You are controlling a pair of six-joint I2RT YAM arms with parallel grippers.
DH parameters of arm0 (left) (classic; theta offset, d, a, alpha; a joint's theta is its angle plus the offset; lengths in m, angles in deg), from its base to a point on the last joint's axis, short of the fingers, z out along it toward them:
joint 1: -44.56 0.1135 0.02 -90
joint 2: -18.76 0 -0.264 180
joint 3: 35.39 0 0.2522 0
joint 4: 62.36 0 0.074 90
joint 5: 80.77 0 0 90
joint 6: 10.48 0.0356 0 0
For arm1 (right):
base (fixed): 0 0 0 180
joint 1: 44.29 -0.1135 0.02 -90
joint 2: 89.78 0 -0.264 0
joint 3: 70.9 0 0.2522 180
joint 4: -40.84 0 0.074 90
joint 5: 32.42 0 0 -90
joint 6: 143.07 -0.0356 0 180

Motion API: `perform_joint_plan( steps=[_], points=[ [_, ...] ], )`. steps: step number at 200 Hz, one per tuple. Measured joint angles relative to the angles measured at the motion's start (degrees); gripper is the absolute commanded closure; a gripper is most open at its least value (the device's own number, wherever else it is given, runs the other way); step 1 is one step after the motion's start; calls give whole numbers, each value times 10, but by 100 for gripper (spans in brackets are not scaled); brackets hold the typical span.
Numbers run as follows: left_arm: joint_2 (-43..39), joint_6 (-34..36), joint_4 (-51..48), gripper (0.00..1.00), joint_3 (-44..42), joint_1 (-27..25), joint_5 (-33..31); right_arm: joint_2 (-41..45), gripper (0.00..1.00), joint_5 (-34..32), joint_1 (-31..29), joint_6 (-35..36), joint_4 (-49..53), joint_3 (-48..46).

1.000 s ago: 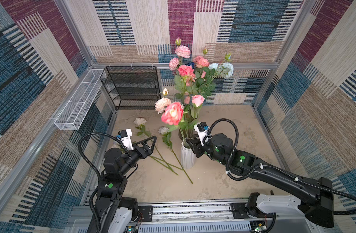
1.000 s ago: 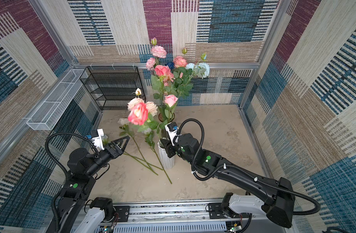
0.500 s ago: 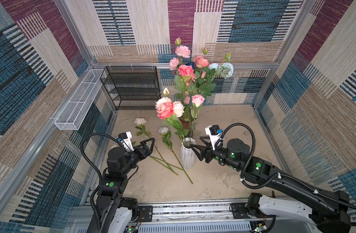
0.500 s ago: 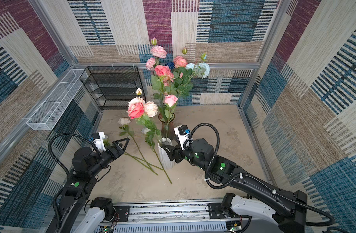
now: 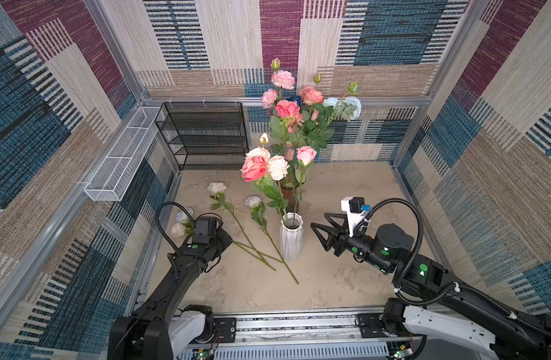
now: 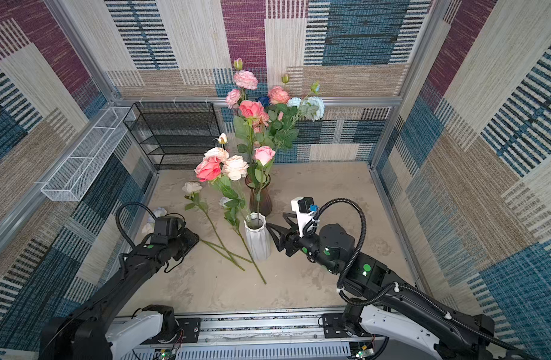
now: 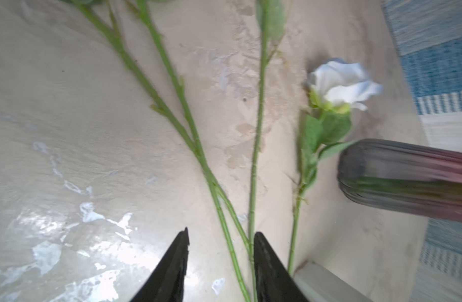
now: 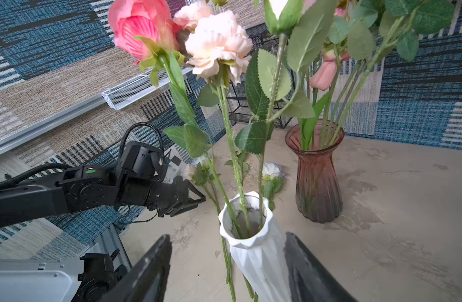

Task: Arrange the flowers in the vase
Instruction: 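Open the right gripper and draw back while the left lowers to the pile, then grasp a white rose stem with the left gripper and lift it upright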

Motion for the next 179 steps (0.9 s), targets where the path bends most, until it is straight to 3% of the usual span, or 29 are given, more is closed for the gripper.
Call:
perform_joint_plan(
  steps=[39,146,179],
  points=[
    [121,-11,47,67,28,17,-21,21,31,-6,0,-6,8,-12],
    [268,-6,131,75,88,41,-64,55,31,-31,0,-8,24,-23],
    [300,-2,166,88,102,42,-74,57,31,-35,0,-8,30,-22]
  ],
)
